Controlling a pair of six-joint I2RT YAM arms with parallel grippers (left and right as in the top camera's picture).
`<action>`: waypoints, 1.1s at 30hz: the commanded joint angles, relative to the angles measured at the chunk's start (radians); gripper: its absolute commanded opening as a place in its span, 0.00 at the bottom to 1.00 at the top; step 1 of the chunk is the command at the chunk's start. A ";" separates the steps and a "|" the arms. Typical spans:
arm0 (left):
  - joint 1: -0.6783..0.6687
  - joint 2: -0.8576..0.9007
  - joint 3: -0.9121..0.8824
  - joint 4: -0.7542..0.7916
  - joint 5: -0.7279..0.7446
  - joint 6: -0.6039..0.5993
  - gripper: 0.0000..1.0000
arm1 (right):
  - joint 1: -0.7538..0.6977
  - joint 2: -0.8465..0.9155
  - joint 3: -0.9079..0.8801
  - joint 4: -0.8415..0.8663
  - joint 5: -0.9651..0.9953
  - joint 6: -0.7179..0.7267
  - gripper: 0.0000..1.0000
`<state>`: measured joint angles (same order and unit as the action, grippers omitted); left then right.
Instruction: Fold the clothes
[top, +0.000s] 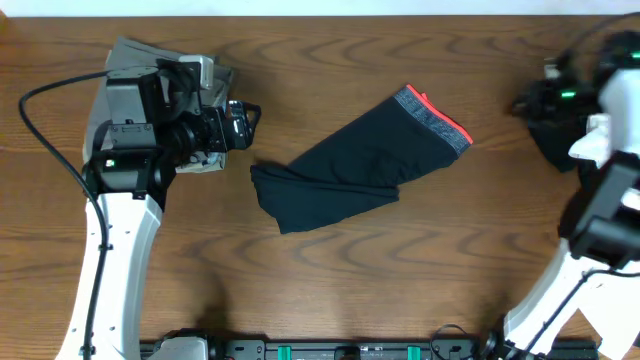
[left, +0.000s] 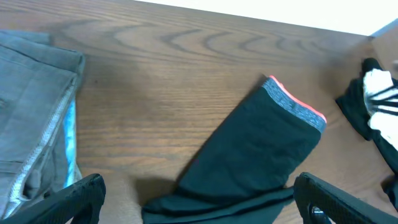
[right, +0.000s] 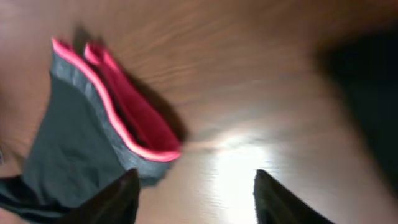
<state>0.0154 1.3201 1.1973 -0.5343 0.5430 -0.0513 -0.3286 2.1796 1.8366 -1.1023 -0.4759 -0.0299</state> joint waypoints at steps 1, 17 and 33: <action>-0.007 0.000 0.017 -0.004 -0.001 0.013 0.98 | 0.090 0.012 -0.116 0.071 0.023 0.068 0.61; -0.007 0.000 0.016 -0.004 -0.001 0.013 0.98 | 0.232 0.026 -0.419 0.519 -0.109 0.216 0.59; -0.007 0.000 0.016 -0.010 -0.001 0.013 0.98 | 0.090 0.023 -0.135 0.420 -0.048 0.179 0.01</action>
<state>0.0101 1.3201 1.1973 -0.5400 0.5430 -0.0513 -0.1795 2.2040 1.6108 -0.6521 -0.5877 0.1566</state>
